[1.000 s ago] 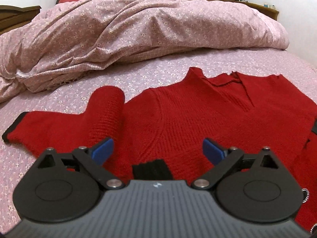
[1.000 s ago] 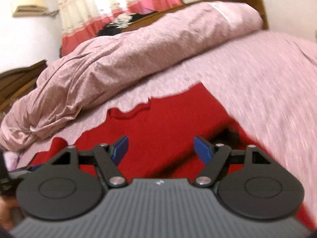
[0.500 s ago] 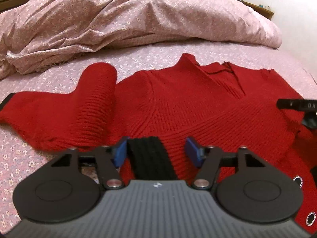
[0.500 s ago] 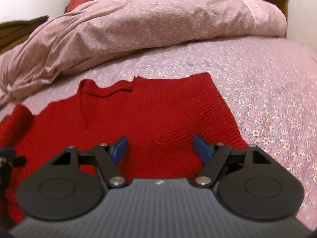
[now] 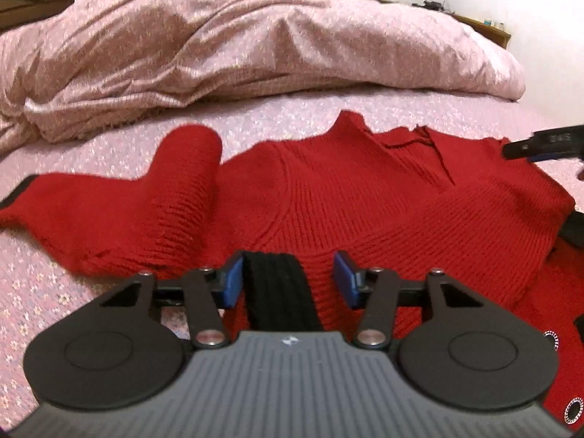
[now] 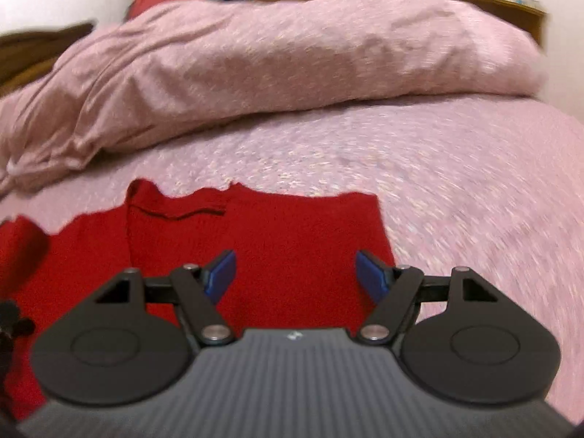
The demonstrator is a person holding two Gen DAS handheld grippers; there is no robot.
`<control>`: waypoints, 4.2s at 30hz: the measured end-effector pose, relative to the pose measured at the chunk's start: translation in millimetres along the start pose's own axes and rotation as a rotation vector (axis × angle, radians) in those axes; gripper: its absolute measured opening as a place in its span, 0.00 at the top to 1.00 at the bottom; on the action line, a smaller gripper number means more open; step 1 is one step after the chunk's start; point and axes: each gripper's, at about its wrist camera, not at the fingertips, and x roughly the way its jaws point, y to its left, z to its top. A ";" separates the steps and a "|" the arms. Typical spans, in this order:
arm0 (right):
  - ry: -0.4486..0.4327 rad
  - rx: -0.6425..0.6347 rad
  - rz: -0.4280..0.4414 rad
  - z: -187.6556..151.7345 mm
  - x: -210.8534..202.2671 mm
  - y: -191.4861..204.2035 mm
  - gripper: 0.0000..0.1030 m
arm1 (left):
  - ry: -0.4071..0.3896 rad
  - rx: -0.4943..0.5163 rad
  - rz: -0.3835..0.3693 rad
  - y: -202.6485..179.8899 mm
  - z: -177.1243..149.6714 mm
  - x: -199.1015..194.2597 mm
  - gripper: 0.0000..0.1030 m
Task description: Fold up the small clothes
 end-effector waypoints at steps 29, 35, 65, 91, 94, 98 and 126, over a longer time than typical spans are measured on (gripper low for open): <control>0.316 -0.646 0.300 28.0 39.5 14.3 0.86 | -0.091 -0.074 -0.005 17.0 20.6 -13.6 0.84; 0.197 -0.552 0.317 44.5 20.8 3.7 0.87 | -0.113 -0.115 -0.001 37.8 33.9 -22.8 0.85; 0.195 -0.619 0.233 9.9 36.9 9.9 0.86 | 0.016 -0.013 -0.010 12.8 -8.6 -21.9 0.87; 0.167 -0.600 0.245 15.7 41.0 16.9 0.93 | 0.122 -0.131 -0.083 26.3 -1.6 -20.8 0.90; 0.216 -0.633 0.275 15.9 40.1 14.3 0.85 | 0.128 -0.166 -0.091 25.0 -8.2 -25.8 0.62; 0.215 -0.664 0.236 13.5 37.3 12.6 0.20 | 0.104 -0.163 -0.056 15.4 -13.1 -34.2 0.21; 0.150 -0.702 0.367 -2.1 18.4 8.4 0.88 | -0.057 -0.218 -0.110 -8.7 -5.6 -26.4 0.85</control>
